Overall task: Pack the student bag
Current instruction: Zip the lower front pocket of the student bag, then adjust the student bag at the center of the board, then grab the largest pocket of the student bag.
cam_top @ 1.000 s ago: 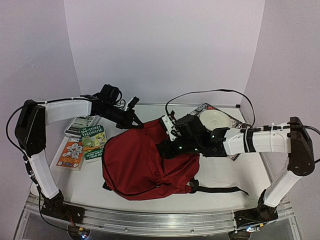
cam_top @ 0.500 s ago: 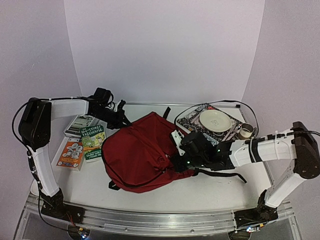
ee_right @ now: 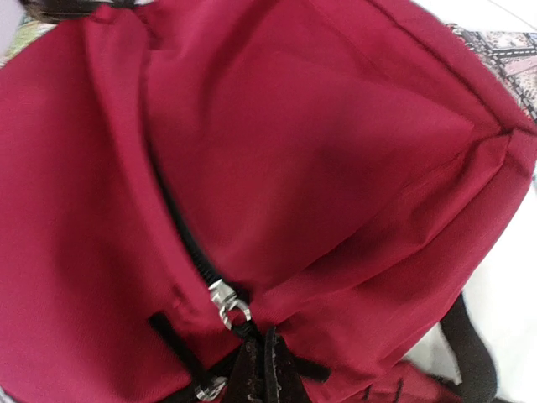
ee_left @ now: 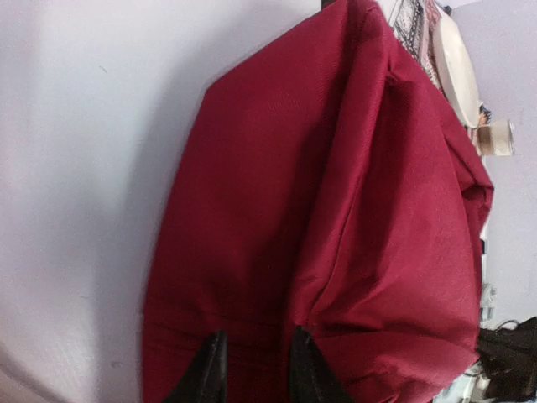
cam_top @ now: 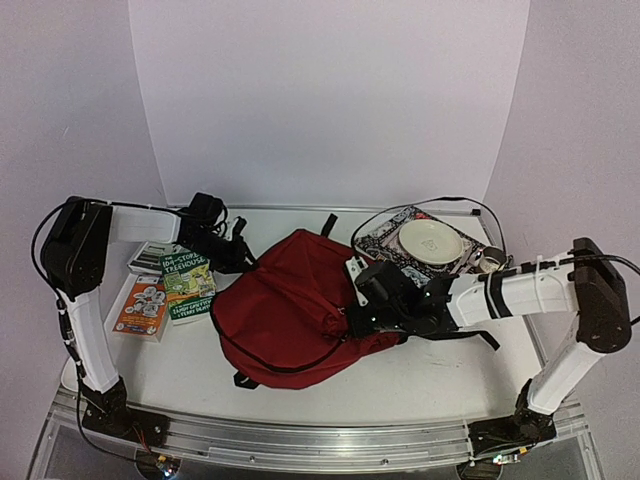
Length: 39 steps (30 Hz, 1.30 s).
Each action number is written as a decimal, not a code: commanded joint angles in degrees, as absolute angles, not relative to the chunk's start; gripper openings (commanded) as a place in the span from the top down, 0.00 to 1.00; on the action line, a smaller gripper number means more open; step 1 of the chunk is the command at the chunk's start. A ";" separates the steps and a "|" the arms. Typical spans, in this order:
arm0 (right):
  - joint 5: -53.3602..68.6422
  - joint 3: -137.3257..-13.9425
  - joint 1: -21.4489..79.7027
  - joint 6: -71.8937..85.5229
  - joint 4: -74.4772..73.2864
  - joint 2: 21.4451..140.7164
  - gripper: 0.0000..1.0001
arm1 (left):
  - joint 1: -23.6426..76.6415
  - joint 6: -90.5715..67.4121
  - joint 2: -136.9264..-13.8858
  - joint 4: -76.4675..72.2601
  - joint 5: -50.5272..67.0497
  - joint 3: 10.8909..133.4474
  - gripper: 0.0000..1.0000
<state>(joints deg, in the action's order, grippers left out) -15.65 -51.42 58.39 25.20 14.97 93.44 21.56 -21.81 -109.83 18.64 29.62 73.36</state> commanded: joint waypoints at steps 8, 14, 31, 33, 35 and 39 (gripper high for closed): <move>-13.98 -67.00 51.21 17.26 9.12 102.15 1.00 | 23.37 -16.81 -92.72 14.94 13.67 69.17 0.41; -12.98 -69.12 50.04 16.89 7.13 101.11 0.85 | 33.25 -16.90 -88.10 15.02 12.34 66.50 0.37; -8.61 -54.35 48.65 34.81 7.42 92.88 0.46 | 57.61 -19.70 -95.25 13.94 5.12 65.10 0.40; -8.59 -53.65 48.50 36.49 8.65 93.63 0.46 | 58.94 -20.18 -95.89 11.90 4.30 63.09 0.44; -8.23 -53.31 48.19 37.81 9.63 94.69 0.46 | 60.11 -20.68 -96.55 10.00 4.01 60.97 0.48; -6.10 -52.82 47.82 41.33 13.30 96.93 0.43 | 62.59 -21.33 -97.85 5.05 1.75 56.34 0.52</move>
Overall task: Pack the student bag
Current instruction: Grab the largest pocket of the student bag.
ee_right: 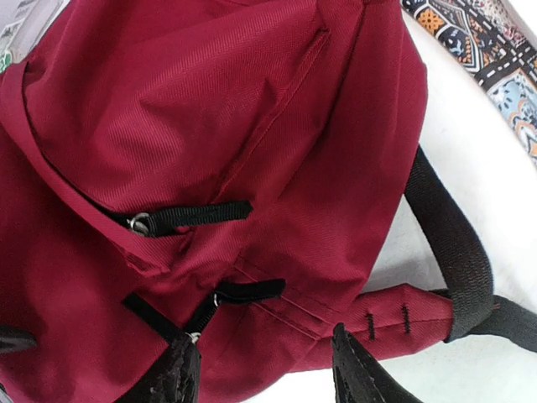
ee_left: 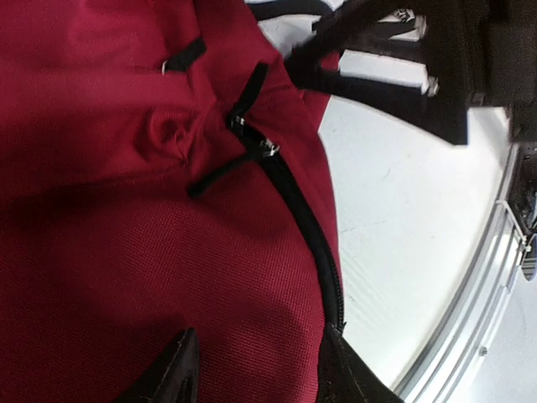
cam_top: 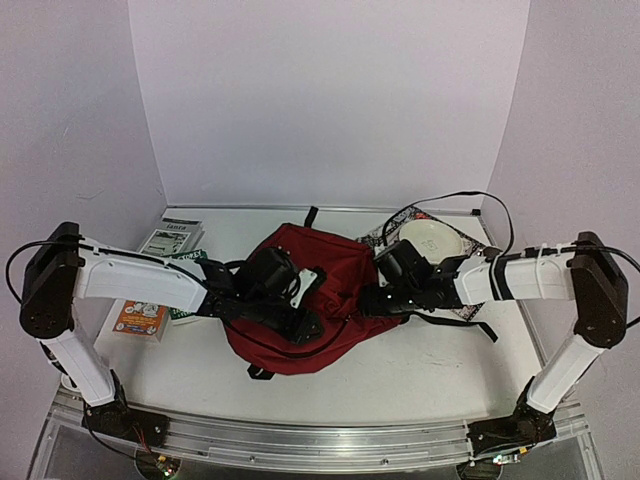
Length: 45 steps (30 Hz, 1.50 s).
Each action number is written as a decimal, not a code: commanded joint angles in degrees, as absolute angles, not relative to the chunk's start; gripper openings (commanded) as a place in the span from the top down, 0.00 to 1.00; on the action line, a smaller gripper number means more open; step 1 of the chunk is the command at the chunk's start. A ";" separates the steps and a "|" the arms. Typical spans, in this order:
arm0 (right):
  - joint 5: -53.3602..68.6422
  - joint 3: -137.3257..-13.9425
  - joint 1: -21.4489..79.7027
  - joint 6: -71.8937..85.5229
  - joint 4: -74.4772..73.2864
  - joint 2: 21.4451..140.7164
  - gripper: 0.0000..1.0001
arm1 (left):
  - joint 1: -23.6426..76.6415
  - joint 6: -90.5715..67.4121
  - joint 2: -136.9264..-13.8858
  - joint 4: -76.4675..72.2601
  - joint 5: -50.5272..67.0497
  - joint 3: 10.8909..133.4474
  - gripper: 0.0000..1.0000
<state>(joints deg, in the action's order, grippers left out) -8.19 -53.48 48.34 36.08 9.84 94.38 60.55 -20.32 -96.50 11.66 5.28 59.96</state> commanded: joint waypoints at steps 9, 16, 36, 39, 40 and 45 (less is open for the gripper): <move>-3.41 -55.01 47.40 45.47 17.34 103.63 0.39 | 65.21 -22.19 -102.29 -2.06 0.18 52.34 0.51; 2.31 -55.10 46.66 48.11 23.29 107.61 0.39 | 65.92 -21.36 -102.05 -3.55 -1.70 51.02 0.49; 8.71 -53.91 46.18 47.44 28.10 104.28 1.00 | 66.44 -19.53 -96.98 -6.09 -5.39 52.10 0.40; 9.42 -53.21 46.18 47.03 28.27 101.69 1.00 | 65.55 -18.61 -97.01 -5.24 -5.64 53.56 0.39; 9.72 -53.00 46.19 46.88 28.28 100.97 1.00 | 65.09 -18.33 -96.95 -4.94 -5.47 54.14 0.39; 10.05 -52.15 46.25 45.85 28.44 98.26 1.00 | 60.67 -17.49 -96.50 -3.89 -1.25 56.28 0.38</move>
<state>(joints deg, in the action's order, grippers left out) 8.42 -52.65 46.00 47.39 27.49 102.52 64.26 -19.12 -99.13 -3.57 -3.47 52.76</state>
